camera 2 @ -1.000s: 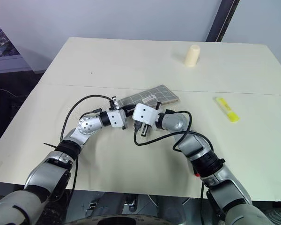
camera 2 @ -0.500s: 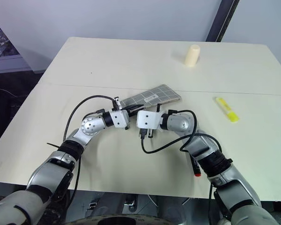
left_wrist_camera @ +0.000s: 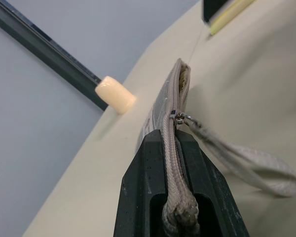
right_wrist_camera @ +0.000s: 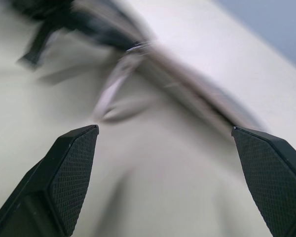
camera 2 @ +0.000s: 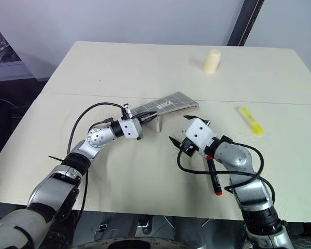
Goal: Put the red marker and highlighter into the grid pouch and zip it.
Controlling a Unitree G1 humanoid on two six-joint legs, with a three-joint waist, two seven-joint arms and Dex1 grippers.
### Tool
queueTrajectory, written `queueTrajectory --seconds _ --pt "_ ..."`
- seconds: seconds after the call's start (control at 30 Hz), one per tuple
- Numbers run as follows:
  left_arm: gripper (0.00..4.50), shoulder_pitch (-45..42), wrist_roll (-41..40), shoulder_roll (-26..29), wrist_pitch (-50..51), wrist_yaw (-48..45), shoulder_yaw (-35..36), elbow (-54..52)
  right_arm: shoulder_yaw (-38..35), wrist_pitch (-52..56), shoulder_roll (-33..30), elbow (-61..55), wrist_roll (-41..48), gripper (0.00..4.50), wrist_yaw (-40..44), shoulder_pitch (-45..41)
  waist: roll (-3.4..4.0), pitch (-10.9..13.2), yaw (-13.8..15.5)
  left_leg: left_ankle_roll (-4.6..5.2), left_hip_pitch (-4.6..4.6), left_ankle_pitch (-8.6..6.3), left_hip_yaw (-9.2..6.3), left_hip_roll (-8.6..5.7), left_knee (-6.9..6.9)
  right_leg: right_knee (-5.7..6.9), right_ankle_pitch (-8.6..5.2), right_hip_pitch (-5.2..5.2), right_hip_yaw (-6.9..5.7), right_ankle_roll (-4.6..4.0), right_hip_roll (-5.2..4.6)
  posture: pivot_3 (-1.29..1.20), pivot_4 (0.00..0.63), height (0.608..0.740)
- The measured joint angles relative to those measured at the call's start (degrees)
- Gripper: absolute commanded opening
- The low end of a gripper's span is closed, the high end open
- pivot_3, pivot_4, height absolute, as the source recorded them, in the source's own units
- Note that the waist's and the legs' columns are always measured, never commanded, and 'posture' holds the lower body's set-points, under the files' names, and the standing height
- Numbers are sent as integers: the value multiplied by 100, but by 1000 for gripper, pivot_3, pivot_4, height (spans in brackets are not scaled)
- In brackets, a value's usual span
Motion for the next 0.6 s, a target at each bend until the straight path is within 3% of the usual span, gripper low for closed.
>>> queueTrajectory --seconds 0.13,0.33,0.6 --pt "0 -31 -2 16 -21 34 2 67 -835 422 724 -143 -72 4477 -1239 47 0 -1 16 0 1 0 0 -4 7 -3 1 -3 0 1 -1 0 150 740" --pt "0 -91 -2 -55 -45 46 -1 201 -1598 707 701 285 -133 4477 -1960 -123 0 0 4 1 0 0 1 -6 1 -5 2 -6 0 3 -2 0 150 740" --pt "0 -192 -5 -99 -102 46 -10 216 -2341 647 -486 2727 496 4477 -1466 -1066 0 0 -3 4 2 2 2 -3 3 -4 2 15 0 3 -1 0 150 740"
